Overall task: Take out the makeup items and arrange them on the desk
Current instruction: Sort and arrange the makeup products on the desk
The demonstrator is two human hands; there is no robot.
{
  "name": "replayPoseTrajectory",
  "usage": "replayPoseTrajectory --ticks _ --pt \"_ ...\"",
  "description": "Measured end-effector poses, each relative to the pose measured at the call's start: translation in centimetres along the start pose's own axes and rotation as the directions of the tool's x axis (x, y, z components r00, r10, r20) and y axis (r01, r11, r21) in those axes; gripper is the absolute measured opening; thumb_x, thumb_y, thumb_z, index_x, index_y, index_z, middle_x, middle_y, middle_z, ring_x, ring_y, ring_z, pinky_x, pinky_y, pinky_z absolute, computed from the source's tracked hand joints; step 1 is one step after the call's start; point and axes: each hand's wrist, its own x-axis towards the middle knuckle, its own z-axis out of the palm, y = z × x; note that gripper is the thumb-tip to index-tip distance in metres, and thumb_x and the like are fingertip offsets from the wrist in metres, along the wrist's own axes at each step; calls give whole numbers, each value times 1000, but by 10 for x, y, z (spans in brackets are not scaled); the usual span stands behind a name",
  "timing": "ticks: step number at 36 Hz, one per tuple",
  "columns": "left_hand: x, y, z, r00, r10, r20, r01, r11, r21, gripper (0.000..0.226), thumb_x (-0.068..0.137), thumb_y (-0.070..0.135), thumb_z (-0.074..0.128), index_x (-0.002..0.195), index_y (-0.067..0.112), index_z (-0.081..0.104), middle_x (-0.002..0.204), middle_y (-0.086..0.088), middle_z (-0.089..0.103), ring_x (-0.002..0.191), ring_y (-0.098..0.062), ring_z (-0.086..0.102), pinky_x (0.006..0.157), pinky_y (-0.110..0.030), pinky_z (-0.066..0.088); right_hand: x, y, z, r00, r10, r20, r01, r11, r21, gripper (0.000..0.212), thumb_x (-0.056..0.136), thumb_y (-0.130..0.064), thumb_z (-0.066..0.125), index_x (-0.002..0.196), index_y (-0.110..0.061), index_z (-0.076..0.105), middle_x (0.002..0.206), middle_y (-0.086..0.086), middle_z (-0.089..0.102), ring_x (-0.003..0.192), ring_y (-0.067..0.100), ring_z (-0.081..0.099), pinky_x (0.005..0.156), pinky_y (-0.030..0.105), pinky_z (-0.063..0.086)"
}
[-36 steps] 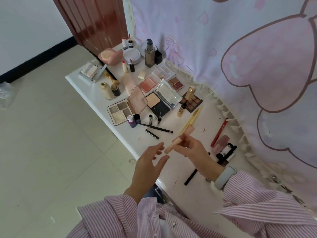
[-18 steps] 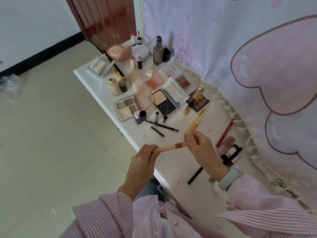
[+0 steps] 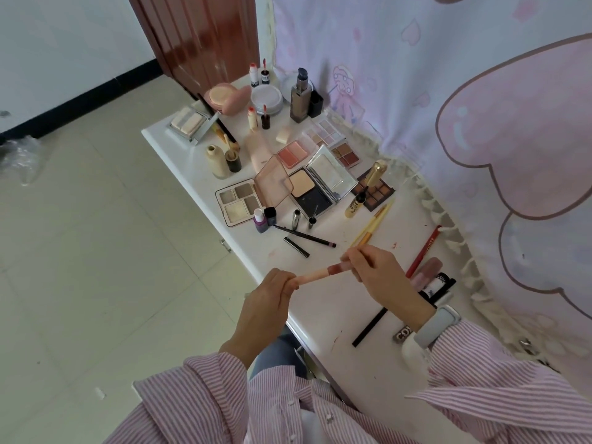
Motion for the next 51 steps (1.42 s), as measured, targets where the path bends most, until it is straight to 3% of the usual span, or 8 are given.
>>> replayPoseTrajectory --ticks 5,15,22,29,33,38,43,51 --pt "2 -1 -2 1000 -31 -1 31 1000 3 41 93 36 31 99 10 61 83 6 50 56 -4 41 52 -15 33 -3 -3 -1 998 -42 54 36 995 94 15 95 -15 46 109 -18 51 87 -8 54 63 5 48 50 10 39" --pt "-1 9 -1 999 25 34 -22 998 -60 20 92 25 54 108 15 60 87 12 54 67 -3 50 62 -16 40 2 2 5 1000 7 -9 -7 998 57 13 94 -12 45 97 -12 58 63 -7 52 49 3 39 48 13 34" --pt "8 10 -1 994 107 -4 -107 994 -4 24 93 30 50 98 14 67 74 2 66 55 -9 51 53 -14 38 0 -10 -3 997 -46 61 37 990 136 19 92 0 43 92 -14 55 77 1 64 46 -1 45 47 9 36" --pt "11 4 -4 993 108 -48 -109 994 -19 28 90 34 48 97 16 67 76 6 63 54 -10 50 50 -19 40 4 -9 -8 994 16 107 -19 999 27 26 94 -29 46 93 -6 59 59 -9 58 47 4 39 46 14 33" --pt "10 5 -4 992 120 -39 -120 993 -19 27 90 32 49 95 14 68 72 6 62 51 -1 42 52 -12 31 3 -9 -9 996 -27 90 28 1000 -4 10 94 -18 49 90 -13 56 79 -7 69 50 11 36 46 16 34" --pt "6 -13 -17 986 129 -102 -126 991 39 31 89 37 48 91 14 68 73 6 65 61 -9 51 60 -13 35 2 -16 -34 999 -49 24 45 988 147 11 93 -3 46 87 -11 51 69 0 67 66 11 63 53 13 43" --pt "-1 -37 -26 971 -105 -213 101 994 -31 25 87 40 53 90 22 70 85 6 68 81 -14 55 74 -31 40 3 -7 -55 998 -38 42 23 950 310 22 92 7 41 90 -9 57 54 -1 56 58 10 53 54 19 41" --pt "7 -21 -17 864 -421 -274 268 848 -458 7 92 10 55 91 6 61 94 10 69 85 8 61 68 -2 42 -8 8 9 982 58 182 -99 969 226 23 95 -3 41 100 -19 56 87 2 63 80 9 60 68 19 49"
